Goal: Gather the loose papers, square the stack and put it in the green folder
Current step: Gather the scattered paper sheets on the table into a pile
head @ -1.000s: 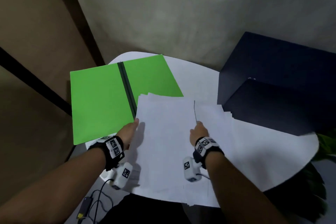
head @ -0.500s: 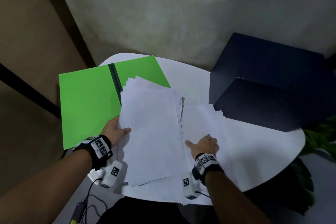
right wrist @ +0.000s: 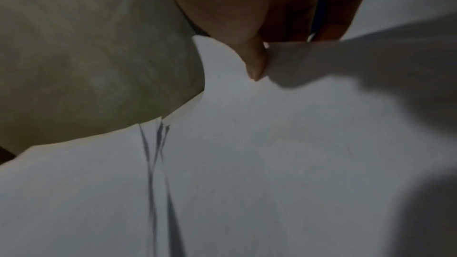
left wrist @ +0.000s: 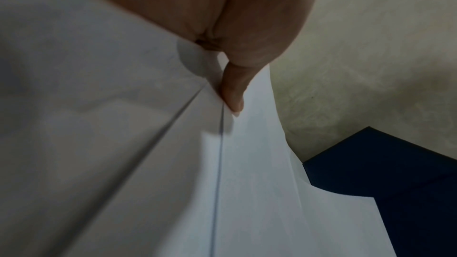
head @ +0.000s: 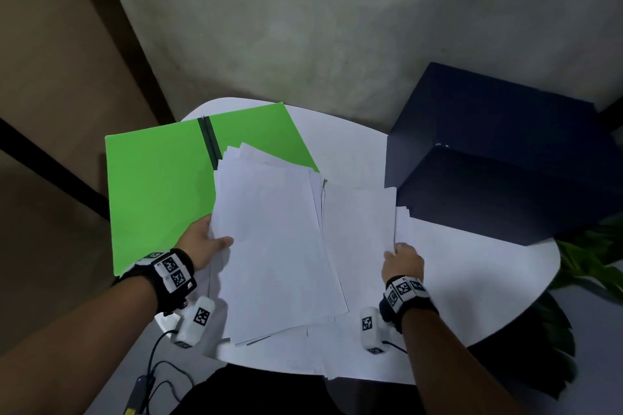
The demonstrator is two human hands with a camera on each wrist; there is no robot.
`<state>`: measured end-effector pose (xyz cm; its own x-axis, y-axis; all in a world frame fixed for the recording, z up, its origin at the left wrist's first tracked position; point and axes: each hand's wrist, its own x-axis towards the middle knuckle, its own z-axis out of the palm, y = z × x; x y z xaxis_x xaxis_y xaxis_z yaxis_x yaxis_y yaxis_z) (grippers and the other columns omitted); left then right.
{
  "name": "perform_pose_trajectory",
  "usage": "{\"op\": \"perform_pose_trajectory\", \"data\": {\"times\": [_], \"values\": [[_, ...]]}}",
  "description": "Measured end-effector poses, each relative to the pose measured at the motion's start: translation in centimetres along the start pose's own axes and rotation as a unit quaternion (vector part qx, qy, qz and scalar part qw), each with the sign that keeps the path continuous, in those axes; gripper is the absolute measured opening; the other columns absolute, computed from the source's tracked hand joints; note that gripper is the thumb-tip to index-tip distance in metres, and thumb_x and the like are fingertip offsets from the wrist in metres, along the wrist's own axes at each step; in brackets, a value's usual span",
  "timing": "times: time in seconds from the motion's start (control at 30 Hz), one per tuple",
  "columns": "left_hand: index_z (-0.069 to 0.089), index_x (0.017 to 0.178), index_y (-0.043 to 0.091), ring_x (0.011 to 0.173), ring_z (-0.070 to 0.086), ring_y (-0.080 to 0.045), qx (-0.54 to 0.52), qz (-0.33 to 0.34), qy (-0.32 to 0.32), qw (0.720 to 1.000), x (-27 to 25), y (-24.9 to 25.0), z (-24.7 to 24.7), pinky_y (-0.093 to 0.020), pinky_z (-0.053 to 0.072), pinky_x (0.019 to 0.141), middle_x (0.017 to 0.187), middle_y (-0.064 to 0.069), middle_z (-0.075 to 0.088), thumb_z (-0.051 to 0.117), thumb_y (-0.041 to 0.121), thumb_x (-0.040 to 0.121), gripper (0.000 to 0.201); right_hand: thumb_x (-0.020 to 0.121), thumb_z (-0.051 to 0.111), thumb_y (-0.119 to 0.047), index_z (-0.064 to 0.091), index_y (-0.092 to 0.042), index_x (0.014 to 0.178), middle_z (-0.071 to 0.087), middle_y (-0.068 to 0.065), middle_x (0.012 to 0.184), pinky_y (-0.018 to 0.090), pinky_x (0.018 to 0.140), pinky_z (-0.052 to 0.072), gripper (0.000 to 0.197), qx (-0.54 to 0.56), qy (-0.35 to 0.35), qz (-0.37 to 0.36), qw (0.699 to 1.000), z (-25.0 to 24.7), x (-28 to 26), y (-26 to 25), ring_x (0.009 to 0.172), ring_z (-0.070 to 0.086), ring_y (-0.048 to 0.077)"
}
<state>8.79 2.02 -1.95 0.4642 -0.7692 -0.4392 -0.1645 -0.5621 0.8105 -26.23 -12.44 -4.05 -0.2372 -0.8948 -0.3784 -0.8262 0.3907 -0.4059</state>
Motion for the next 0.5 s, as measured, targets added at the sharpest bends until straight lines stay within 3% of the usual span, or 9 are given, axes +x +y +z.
{"op": "perform_pose_trajectory", "data": {"times": [0.1,0.2,0.27,0.33,0.5], "values": [[0.059,0.123,0.009,0.109,0.058,-0.02,-0.002,-0.003,0.0,1.0,-0.1,0.3,0.3,-0.037,0.041,0.104,0.123,-0.006,0.066,0.07,0.003,0.085,0.039,0.08,0.075,-0.036,0.046,-0.009,0.136,0.049,0.012,0.139,0.044,0.103,0.046,0.069,-0.082,-0.02,-0.001,0.996,0.0,0.8,0.0,0.127,0.049,0.035],[0.06,0.122,0.011,0.112,0.06,-0.021,0.002,-0.006,-0.005,1.0,-0.3,0.4,0.4,-0.04,0.041,0.106,0.122,-0.004,0.066,0.07,0.005,0.085,0.039,0.072,0.084,-0.031,0.033,-0.016,0.137,0.058,0.014,0.13,0.049,0.095,0.051,0.084,-0.036,-0.036,0.021,0.998,0.3,1.0,-0.4,0.119,0.057,0.038],[0.06,0.122,0.012,0.114,0.06,-0.023,0.002,-0.009,-0.007,1.0,-0.4,0.4,0.4,-0.041,0.042,0.106,0.122,-0.003,0.066,0.071,0.006,0.085,0.04,0.076,0.081,-0.024,0.033,-0.019,0.136,0.061,0.016,0.126,0.05,0.092,0.054,0.077,0.002,-0.026,0.034,0.999,0.3,0.8,-0.3,0.112,0.061,0.039],[0.059,0.123,0.012,0.114,0.06,-0.023,0.007,-0.011,-0.006,1.0,-0.5,0.4,0.5,-0.041,0.042,0.106,0.122,-0.003,0.066,0.071,0.006,0.085,0.04,0.084,0.073,-0.019,0.045,-0.014,0.135,0.062,0.017,0.127,0.047,0.092,0.054,0.058,0.012,-0.01,0.019,1.0,-0.1,0.4,-0.3,0.111,0.062,0.039],[0.059,0.124,0.01,0.116,0.06,-0.026,0.01,-0.017,-0.003,1.0,-0.3,-0.1,0.2,-0.042,0.041,0.107,0.124,-0.005,0.066,0.072,0.006,0.084,0.042,0.096,0.058,-0.015,0.061,-0.014,0.128,0.064,0.006,0.128,0.036,0.09,0.051,0.032,-0.015,0.06,-0.091,0.994,-1.1,-1.3,-0.7,0.114,0.063,0.029]]}}
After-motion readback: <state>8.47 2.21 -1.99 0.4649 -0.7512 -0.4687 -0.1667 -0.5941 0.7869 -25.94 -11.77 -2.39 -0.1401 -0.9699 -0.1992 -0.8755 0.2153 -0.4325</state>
